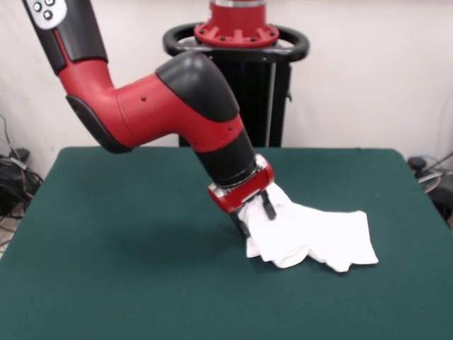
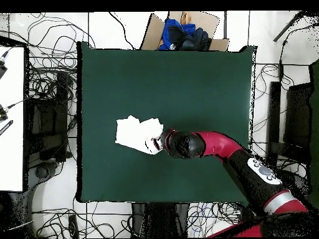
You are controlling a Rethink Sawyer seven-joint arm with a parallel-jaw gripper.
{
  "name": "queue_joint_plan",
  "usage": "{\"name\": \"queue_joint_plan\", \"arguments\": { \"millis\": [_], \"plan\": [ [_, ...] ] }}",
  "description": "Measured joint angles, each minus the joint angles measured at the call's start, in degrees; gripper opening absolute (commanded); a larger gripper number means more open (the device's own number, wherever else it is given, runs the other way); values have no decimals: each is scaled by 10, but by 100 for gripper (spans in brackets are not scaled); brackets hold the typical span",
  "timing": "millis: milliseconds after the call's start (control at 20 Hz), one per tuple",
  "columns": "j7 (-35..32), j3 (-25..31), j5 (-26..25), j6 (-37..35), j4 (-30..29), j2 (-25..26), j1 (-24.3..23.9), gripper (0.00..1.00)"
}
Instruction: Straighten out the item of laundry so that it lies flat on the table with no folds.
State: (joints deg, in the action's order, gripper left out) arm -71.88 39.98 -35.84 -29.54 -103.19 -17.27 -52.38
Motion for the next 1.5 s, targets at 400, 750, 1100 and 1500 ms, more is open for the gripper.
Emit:
{"name": "queue_joint_plan", "arguments": {
  "millis": [400,750,1100,1500],
  "plan": [
    [0,-5,0,0,4,5,9,100],
    [0,-11,0,0,5,4,18,100],
    [0,-16,0,0,7,0,27,100],
    [0,-17,0,0,7,-1,28,100]
  ]
}}
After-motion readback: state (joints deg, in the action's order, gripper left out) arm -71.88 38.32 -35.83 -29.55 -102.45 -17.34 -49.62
